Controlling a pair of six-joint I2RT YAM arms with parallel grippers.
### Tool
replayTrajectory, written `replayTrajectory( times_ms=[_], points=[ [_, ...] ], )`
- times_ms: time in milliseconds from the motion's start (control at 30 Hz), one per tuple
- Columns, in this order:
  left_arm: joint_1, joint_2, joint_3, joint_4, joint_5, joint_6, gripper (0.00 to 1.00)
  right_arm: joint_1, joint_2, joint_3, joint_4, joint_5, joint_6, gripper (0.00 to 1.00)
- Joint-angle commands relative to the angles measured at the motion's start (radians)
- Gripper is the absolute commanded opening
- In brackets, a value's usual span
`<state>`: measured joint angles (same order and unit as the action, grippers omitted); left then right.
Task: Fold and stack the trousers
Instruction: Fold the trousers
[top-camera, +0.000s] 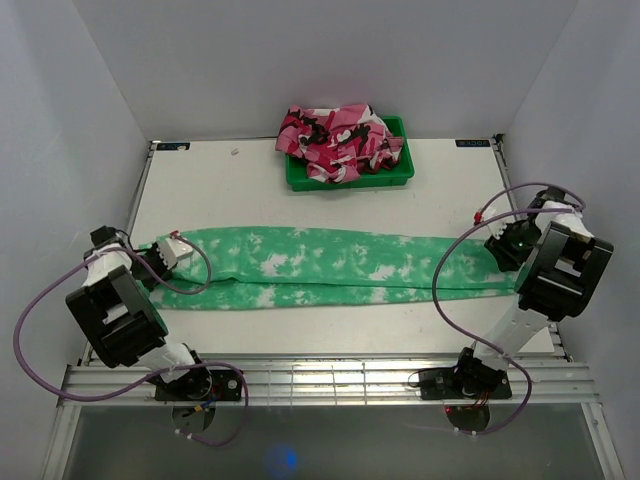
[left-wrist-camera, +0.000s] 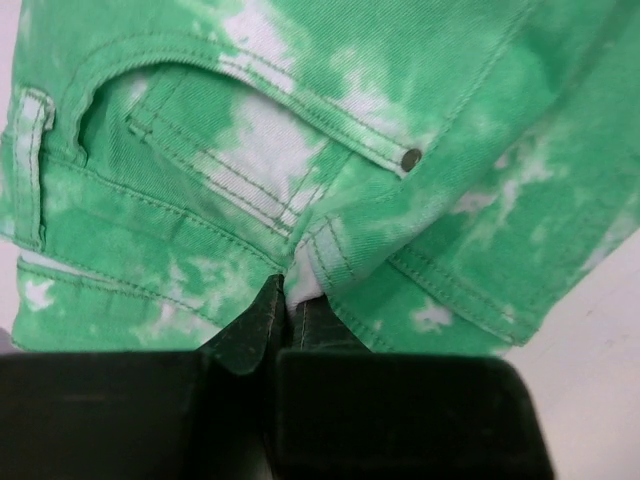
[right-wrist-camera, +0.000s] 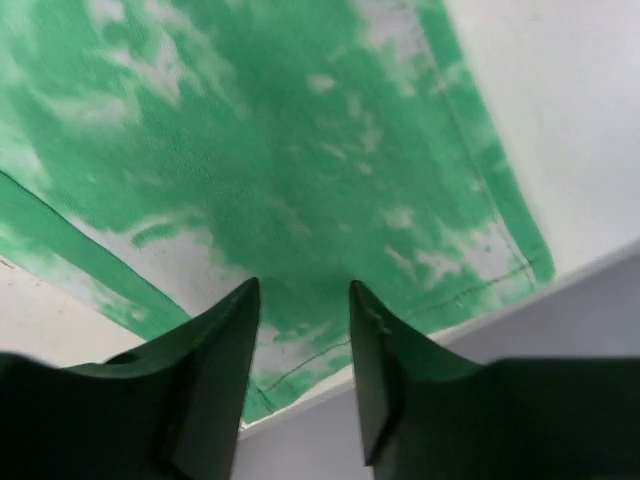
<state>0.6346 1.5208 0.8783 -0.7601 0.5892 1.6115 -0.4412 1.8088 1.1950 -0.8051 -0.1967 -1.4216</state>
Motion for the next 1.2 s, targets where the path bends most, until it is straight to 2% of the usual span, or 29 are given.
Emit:
replayTrajectory(
  times_ms=[0,67,100,133,167,200,233,267,300,367,400,600,767,933,1033,1133,1167],
  points=[
    [-0.065,-0.083,-0.016,-0.08,0.083,-0.047,0.0,0.045,-0.06,0.104,-0.078,-0.113,0.024,0.5],
    [-0.11,-0.099,-0.03,-0.093,0.084,-0.082,0.0,0.116,-0.127,0.13,-0.13,-0.231,0.087,0.62],
    [-0.122,-0.097,-0.03,-0.094,0.086,-0.096,0.0,0.163,-0.153,0.129,-0.137,-0.262,0.116,0.82],
    [-0.139,-0.096,-0.026,-0.097,0.09,-0.111,0.0,0.268,-0.178,0.123,-0.132,-0.285,0.186,0.88],
    [-0.144,-0.079,-0.004,-0.1,0.093,-0.146,0.0,0.326,-0.224,0.097,-0.085,-0.312,0.237,0.91],
    [-0.147,-0.067,0.014,-0.105,0.1,-0.166,0.0,0.391,-0.245,0.084,-0.06,-0.32,0.281,0.91],
    [-0.147,-0.054,0.039,-0.128,0.116,-0.185,0.0,0.535,-0.273,0.071,-0.033,-0.323,0.362,0.89],
    [-0.147,-0.038,0.065,-0.145,0.126,-0.226,0.0,0.597,-0.279,0.048,0.001,-0.325,0.404,0.82],
    [-0.147,-0.001,0.126,-0.163,0.135,-0.24,0.0,0.718,-0.279,0.041,0.068,-0.323,0.446,0.78],
    [-0.147,0.038,0.189,-0.228,0.162,-0.286,0.0,0.827,-0.258,0.037,0.131,-0.302,0.554,0.71],
    [-0.147,0.07,0.252,-0.246,0.175,-0.301,0.0,0.923,-0.244,0.04,0.18,-0.29,0.578,0.7],
    [-0.147,0.131,0.407,-0.331,0.236,-0.409,0.0,1.171,-0.128,0.031,0.342,-0.172,0.676,0.67],
    [-0.147,0.206,0.478,-0.378,0.225,-0.461,0.0,1.253,-0.022,0.032,0.463,-0.097,0.711,0.76],
    [-0.147,0.234,0.504,-0.393,0.231,-0.476,0.0,1.274,0.063,0.049,0.53,-0.037,0.746,0.77],
    [-0.147,0.237,0.505,-0.395,0.232,-0.47,0.0,1.276,0.073,0.045,0.561,-0.007,0.754,0.68],
    [-0.147,0.24,0.51,-0.392,0.227,-0.472,0.0,1.274,0.057,0.028,0.573,0.052,0.744,0.53],
    [-0.147,0.242,0.514,-0.392,0.225,-0.47,0.0,1.274,0.049,0.009,0.578,0.063,0.739,0.43]
  ],
)
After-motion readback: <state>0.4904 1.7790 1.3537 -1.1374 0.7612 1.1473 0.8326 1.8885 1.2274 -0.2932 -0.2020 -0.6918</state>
